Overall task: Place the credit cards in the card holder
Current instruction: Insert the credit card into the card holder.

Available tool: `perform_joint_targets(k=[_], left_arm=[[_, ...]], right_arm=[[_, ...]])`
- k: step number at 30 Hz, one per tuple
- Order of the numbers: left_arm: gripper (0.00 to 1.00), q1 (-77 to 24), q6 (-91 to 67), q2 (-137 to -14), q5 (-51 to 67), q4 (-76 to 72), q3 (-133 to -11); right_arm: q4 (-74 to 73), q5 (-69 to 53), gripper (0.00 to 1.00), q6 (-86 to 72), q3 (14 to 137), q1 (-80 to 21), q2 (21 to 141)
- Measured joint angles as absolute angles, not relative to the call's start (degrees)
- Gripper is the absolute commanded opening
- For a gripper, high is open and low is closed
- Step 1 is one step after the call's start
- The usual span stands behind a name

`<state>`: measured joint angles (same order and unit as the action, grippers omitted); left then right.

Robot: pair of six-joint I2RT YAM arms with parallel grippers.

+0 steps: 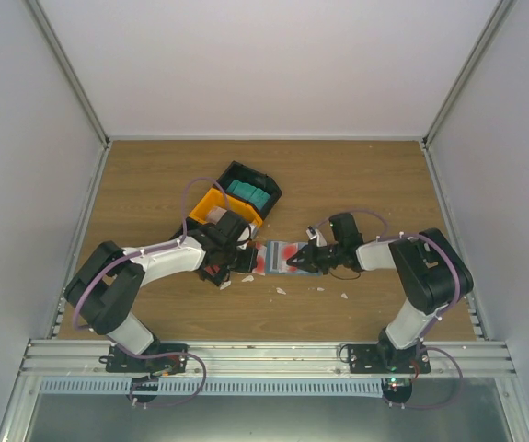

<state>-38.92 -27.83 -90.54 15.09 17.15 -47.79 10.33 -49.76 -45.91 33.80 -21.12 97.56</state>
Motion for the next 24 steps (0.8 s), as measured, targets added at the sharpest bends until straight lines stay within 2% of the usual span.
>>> perform_joint_targets(k=[14,24], left_arm=[[0.00,-39.22,-27.83,-90.54,13.80,17.30,-47.79],[0.00,-39.27,-27.81,-90.54,13.63,17.28,-47.79]], right_arm=[[4.34,-45.95,0.10,-41.58,35.22,-20.12,96.31],[0.56,-41.41,0.25,-41.85,35.05,-19.90,93.36]])
